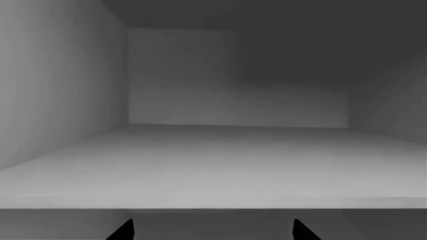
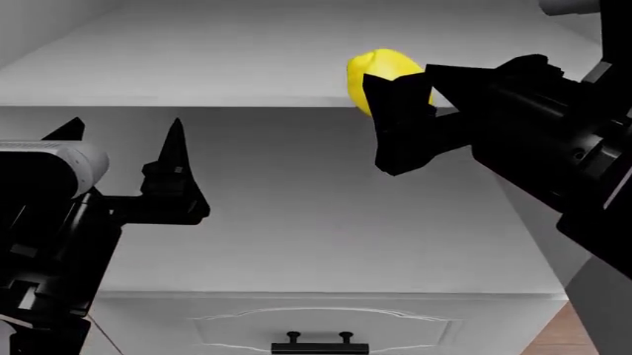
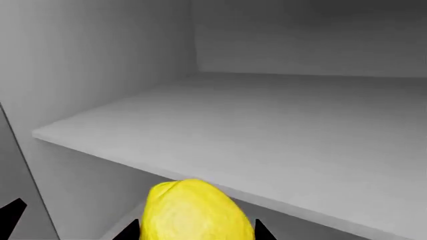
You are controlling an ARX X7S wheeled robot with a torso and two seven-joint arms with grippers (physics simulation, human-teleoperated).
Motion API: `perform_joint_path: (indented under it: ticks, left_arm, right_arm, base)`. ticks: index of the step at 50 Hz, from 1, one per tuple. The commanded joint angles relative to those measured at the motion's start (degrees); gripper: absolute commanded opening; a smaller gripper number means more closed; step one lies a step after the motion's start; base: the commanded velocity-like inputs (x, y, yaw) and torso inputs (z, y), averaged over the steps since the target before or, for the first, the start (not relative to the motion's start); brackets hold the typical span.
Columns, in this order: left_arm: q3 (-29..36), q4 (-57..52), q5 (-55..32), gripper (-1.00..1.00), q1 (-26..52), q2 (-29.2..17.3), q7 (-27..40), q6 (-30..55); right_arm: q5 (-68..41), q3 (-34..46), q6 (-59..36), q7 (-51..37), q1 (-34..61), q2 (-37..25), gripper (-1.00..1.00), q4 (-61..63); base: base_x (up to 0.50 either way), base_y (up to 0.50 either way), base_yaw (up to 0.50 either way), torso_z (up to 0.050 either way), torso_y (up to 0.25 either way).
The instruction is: Pick the lemon from the counter and place it in the cabinet.
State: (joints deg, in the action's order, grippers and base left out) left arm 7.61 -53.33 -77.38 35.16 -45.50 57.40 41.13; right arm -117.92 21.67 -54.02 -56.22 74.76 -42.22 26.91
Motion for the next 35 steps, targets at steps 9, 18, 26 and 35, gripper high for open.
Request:
perform_joint_path:
  ticks: [9,18,26,35]
  left_arm:
    - [0.14,-0.22,-0.16,1.00,-0.10,-0.23,0.14,-0.37]
    - [-0.17,-0.34,-0.34,1.00,-0.47,-0.53,0.22,-0.78]
    - [-0.03,0.01,-0.12,1.00,-0.30,-0.44,-0.03,-0.90]
    - [-0.13,-0.27,-0.18,1.00,-0.62,-0.64,0.02,-1.22]
  right_arm:
    - [6.25,1.65,-3.54,5.16,11.57,3.76,-1.00,-9.06]
    - [13.99,5.50,-5.66,9.58,16.66,8.37,-1.00,-16.57]
    - [21.54,10.13,-6.92,15.04,20.23,12.85,-1.00,-25.50]
    - [30.67,16.18,-6.70,21.90,23.54,18.33,-1.00,-37.44]
  base:
    - [0.00,0.00,0.00,0.000,0.000]
    - [0.00,0.00,0.00,0.000,0.000]
    - [0.00,0.00,0.00,0.000,0.000]
    - [0.00,0.00,0.00,0.000,0.000]
